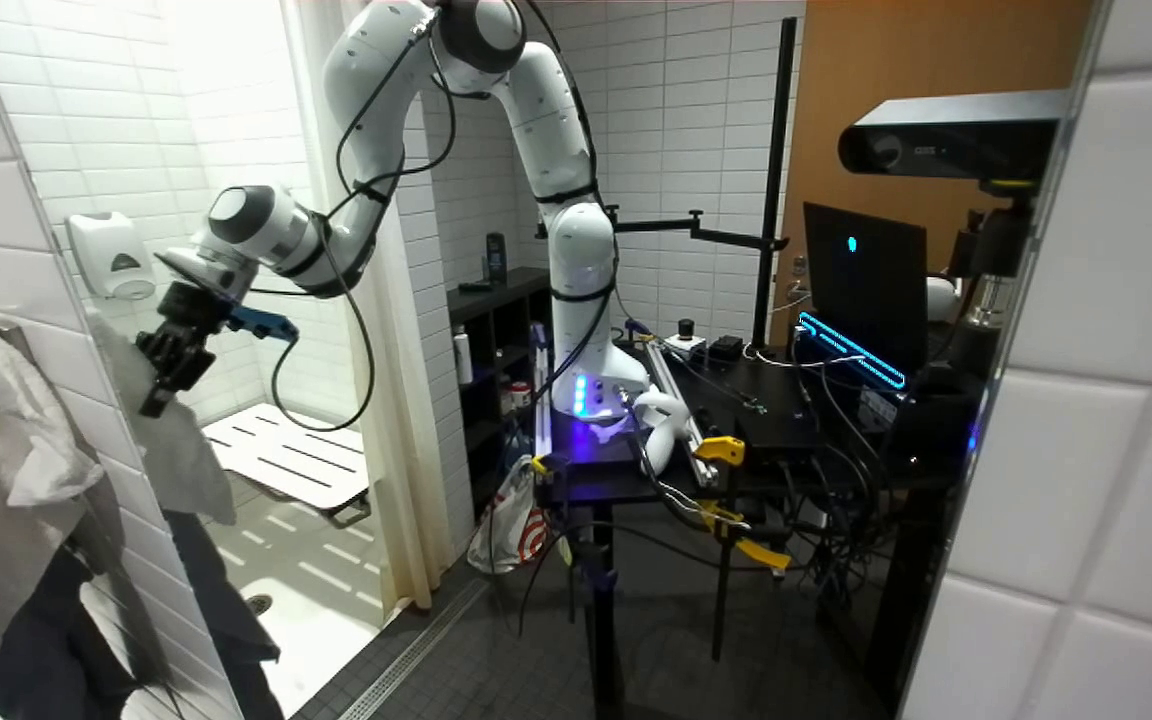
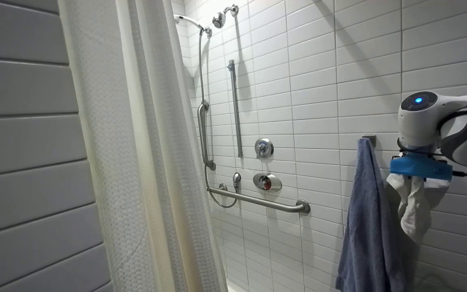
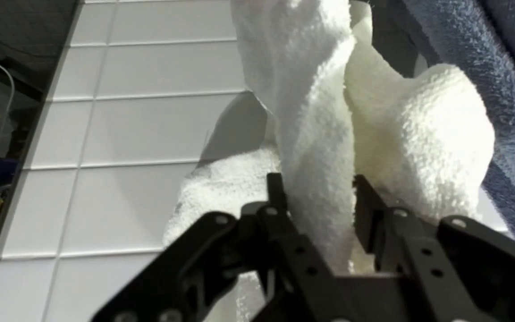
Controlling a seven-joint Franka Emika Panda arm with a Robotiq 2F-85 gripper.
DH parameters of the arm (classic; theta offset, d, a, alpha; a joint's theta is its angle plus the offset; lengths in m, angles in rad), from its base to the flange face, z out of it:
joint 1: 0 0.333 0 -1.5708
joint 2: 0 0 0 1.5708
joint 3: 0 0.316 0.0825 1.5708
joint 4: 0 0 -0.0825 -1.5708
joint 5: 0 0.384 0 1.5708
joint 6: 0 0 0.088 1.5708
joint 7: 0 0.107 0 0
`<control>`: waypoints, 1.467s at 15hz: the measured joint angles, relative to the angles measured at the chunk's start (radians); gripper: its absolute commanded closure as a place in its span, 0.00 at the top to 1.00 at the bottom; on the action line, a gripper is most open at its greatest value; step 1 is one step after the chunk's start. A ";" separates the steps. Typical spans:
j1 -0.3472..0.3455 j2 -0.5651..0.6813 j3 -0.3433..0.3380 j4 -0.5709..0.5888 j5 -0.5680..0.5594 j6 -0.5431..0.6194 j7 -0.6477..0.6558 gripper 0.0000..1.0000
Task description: Remove the face towel from the hook
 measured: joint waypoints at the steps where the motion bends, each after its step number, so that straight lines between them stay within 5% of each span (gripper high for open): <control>1: 0.000 0.001 0.000 0.001 0.000 0.002 0.000 0.01; 14: -0.004 -0.081 -0.002 -0.104 -0.010 0.028 -0.100 0.01; 22: -0.005 -0.481 -0.007 -0.410 -0.008 -0.016 -0.486 0.01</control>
